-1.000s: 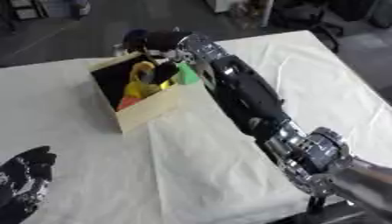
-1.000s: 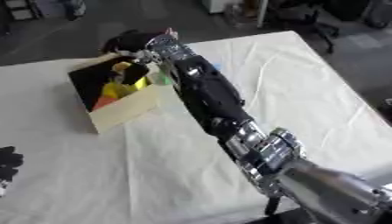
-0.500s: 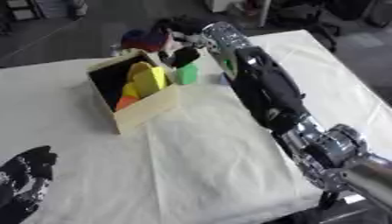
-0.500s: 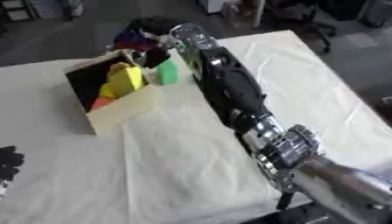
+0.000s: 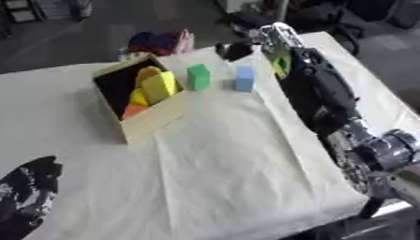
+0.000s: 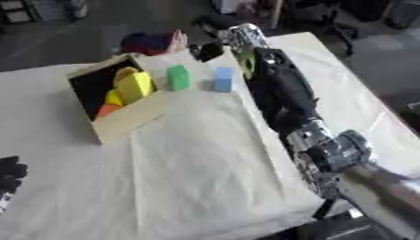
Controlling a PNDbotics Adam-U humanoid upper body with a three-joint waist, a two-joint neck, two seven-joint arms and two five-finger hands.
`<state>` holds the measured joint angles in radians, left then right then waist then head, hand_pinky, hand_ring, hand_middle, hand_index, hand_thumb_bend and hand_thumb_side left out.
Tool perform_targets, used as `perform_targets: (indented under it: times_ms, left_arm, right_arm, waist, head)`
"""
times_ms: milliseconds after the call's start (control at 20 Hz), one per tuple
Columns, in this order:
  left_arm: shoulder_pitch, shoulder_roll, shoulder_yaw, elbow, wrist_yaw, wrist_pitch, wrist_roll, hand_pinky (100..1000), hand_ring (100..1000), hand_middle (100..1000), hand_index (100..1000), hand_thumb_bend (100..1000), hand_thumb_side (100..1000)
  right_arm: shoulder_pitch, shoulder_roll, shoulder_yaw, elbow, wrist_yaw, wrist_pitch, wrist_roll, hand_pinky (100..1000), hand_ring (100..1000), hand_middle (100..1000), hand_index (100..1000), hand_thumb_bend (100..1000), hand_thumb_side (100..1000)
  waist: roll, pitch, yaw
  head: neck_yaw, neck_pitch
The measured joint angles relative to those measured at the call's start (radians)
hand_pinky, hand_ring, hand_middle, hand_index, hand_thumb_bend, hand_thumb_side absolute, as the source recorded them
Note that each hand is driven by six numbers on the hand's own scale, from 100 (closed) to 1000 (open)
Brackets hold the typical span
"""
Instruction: Pick up objects on the table and place them in the box.
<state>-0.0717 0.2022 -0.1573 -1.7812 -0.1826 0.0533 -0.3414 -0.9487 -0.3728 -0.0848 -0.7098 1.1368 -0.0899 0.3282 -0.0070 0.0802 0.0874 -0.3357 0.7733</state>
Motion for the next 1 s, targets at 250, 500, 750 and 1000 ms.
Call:
perform_targets:
  times_ms: [250, 500, 750, 1000]
  left_arm:
    - [0.000, 0.000, 0.000, 0.000, 0.000, 0.000, 0.000, 835, 811, 733, 872, 100, 466]
    - [0.000, 0.000, 0.000, 0.000, 0.000, 0.000, 0.000, 835, 811, 733, 871, 100, 466]
    - [0.000, 0.000, 0.000, 0.000, 0.000, 0.000, 0.000, 835, 811, 733, 870, 100, 467]
    - [0.000, 0.000, 0.000, 0.000, 0.000, 0.000, 0.000, 835, 811, 733, 870, 100, 470]
  right_arm:
    - [0.009, -0.002, -0.016, 0.098, -0.005, 0.046, -0.035, 984, 993, 1000, 1000, 100, 621]
    - [0.017, -0.002, -0.020, 0.166, -0.011, 0.075, -0.060, 983, 991, 1000, 1000, 100, 644]
    - [0.017, -0.003, -0.020, 0.206, -0.022, 0.088, -0.071, 972, 973, 997, 1000, 100, 699]
    - [0.025, -0.007, -0.035, 0.219, -0.104, 0.097, -0.084, 950, 940, 969, 1000, 100, 787]
  waist:
    - [0.000, 0.000, 0.000]
    - [0.000, 0.000, -0.001]
    - [0.000, 0.001, -0.003]
    - [0.000, 0.001, -0.005]
  head:
    - [0.000, 0.000]
    - [-0.001, 0.000]
    - [-0.001, 0.000]
    - [-0.001, 0.000]
